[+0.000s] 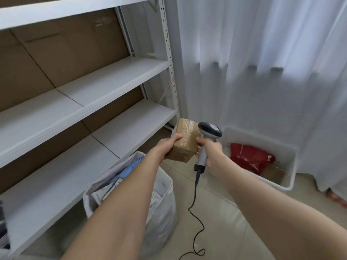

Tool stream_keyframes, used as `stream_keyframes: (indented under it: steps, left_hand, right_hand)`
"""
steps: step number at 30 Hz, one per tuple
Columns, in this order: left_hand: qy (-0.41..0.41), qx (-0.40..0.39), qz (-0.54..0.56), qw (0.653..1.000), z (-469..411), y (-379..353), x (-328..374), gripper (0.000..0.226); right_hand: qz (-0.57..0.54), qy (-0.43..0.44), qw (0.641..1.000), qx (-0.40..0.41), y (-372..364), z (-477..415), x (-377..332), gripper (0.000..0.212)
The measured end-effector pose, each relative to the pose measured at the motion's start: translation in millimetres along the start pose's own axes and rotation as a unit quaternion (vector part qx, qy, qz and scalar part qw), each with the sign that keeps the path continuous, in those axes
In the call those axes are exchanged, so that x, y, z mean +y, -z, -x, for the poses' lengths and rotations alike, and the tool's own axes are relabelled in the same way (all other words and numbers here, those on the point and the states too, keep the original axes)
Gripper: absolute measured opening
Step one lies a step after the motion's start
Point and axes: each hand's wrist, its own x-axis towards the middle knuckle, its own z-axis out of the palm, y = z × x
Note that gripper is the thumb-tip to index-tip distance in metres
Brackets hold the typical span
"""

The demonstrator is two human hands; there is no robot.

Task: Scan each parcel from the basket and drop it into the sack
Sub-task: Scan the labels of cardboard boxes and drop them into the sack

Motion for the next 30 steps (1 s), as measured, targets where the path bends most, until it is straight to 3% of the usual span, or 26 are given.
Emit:
stream_keyframes:
  steps: [8,13,15,17,19,22,26,30]
  left_hand:
    - [0.056,0.081,0.045,0.994,-9.0,111.8,-91.1,0.071]
    - [0.133,0.052,0.045,0.989,-28.9,186.8,-160.1,0.061]
    - [0.158,0.045,0.035,0.986,-39.4,216.0,-187.3,0.071]
    - [0.175,0.027,-0.007,0.984,-49.0,242.4,-212.2,0.078]
    - [0.162,-0.016,-0.090,0.983,-56.0,262.0,-233.4,0.070]
    - [0.157,-0.091,-0.206,0.962,-70.3,267.2,-263.0,0.095]
    - [0.090,-0.047,-0.298,0.949,-93.5,235.0,-292.0,0.100]
    - [-0.013,-0.026,-0.532,0.846,-109.6,205.0,-311.4,0.096]
  right_hand:
    - [0.053,-0.067,0.996,-0.025,-97.6,8.9,89.9,0.032]
    - [0.095,-0.091,0.991,-0.035,-166.4,2.0,163.0,0.037]
    - [0.102,-0.101,0.989,-0.036,-191.7,-1.6,192.6,0.031]
    - [0.100,-0.116,0.988,-0.027,-213.0,-7.6,220.5,0.033]
    - [0.105,-0.122,0.987,-0.011,-227.7,-13.7,244.6,0.033]
    - [0.122,-0.128,0.984,0.028,-231.7,-23.7,274.8,0.024]
    - [0.132,-0.147,0.976,0.091,-214.4,-37.5,302.1,0.024]
    - [0.149,-0.167,0.962,0.157,-188.5,-58.1,334.3,0.059]
